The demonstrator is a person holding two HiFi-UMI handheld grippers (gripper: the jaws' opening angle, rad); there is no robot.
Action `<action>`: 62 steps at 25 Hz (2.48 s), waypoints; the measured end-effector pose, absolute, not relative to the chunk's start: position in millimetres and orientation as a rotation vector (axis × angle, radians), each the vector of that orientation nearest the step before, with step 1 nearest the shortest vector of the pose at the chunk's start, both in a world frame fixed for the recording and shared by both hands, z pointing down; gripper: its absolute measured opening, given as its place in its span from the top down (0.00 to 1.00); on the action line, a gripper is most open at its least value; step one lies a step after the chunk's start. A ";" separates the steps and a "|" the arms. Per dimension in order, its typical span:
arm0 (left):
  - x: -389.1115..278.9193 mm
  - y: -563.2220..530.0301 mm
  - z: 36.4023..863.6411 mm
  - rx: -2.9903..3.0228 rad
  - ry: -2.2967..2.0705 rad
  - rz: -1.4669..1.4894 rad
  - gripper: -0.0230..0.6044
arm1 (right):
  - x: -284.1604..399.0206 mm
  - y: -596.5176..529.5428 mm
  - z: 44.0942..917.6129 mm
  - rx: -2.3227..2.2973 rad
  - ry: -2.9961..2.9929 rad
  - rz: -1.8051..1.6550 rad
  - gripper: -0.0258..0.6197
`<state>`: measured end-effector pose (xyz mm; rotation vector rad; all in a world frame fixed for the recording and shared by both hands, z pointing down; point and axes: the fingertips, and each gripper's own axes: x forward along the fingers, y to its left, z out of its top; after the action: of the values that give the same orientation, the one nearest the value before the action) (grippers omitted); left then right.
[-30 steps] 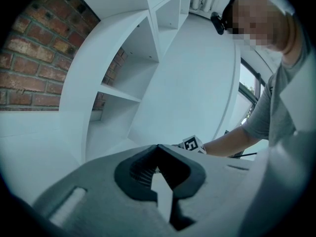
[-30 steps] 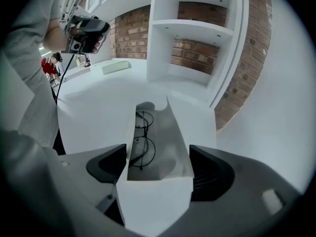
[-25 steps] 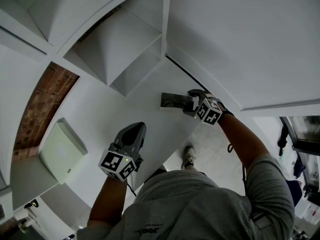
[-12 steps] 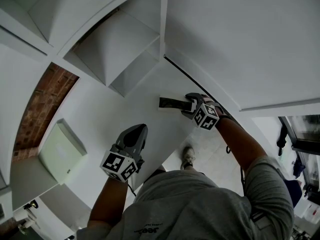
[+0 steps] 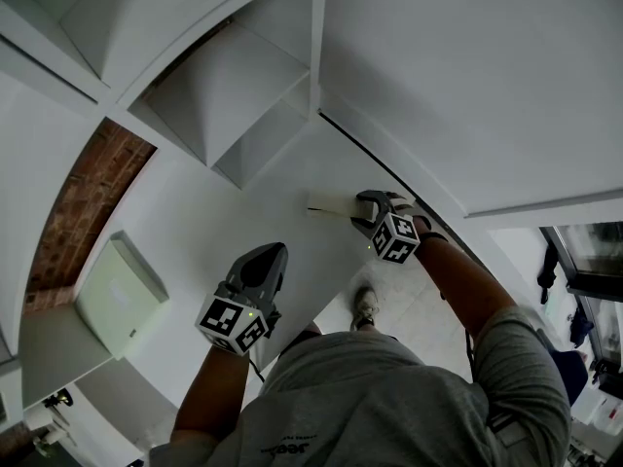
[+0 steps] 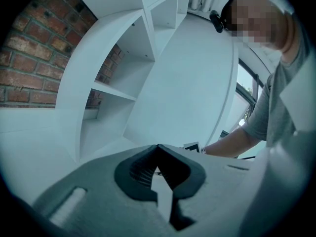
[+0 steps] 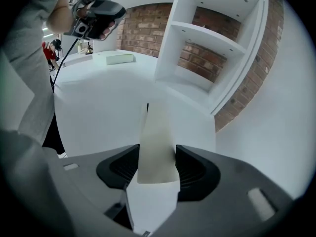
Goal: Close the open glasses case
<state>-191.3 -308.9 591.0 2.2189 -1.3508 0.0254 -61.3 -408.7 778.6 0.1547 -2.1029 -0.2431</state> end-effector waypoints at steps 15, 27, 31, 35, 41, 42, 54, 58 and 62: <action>-194.0 -304.1 589.3 2.212 -1.353 0.016 0.97 | -64.3 -395.3 786.4 0.094 -2.069 -0.147 0.45; -188.5 -303.5 582.1 2.225 -1.347 0.031 0.97 | -67.8 -394.5 763.3 0.143 -2.162 -0.081 0.39; -182.5 -306.6 571.5 2.243 -1.347 0.030 0.97 | -63.1 -395.8 727.0 0.217 -2.250 -0.028 0.39; -172.5 -311.6 553.6 2.271 -1.345 0.022 0.97 | -48.7 -398.6 682.0 0.320 -2.345 0.035 0.41; -155.2 -320.6 516.2 2.328 -1.359 -0.002 0.97 | -12.2 -400.5 610.6 0.480 -2.470 0.077 0.43; -151.7 -321.4 510.0 2.341 -1.360 -0.002 0.97 | -5.8 -400.3 597.8 0.506 -2.491 0.080 0.44; -105.9 -333.3 437.4 2.466 -1.380 -0.030 0.97 | 69.3 -395.4 462.1 0.806 -2.728 0.132 0.64; -100.7 -333.5 419.7 2.490 -1.397 -0.030 0.97 | 89.4 -393.9 429.9 0.899 -2.795 0.190 0.75; -98.3 -330.9 410.1 2.506 -1.408 -0.039 0.97 | 103.9 -391.1 413.9 0.966 -2.829 0.217 0.85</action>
<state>-98.3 -330.9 410.1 2.5059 -1.4077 -0.0390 103.9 -391.1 413.9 0.9658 -2.8292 0.2170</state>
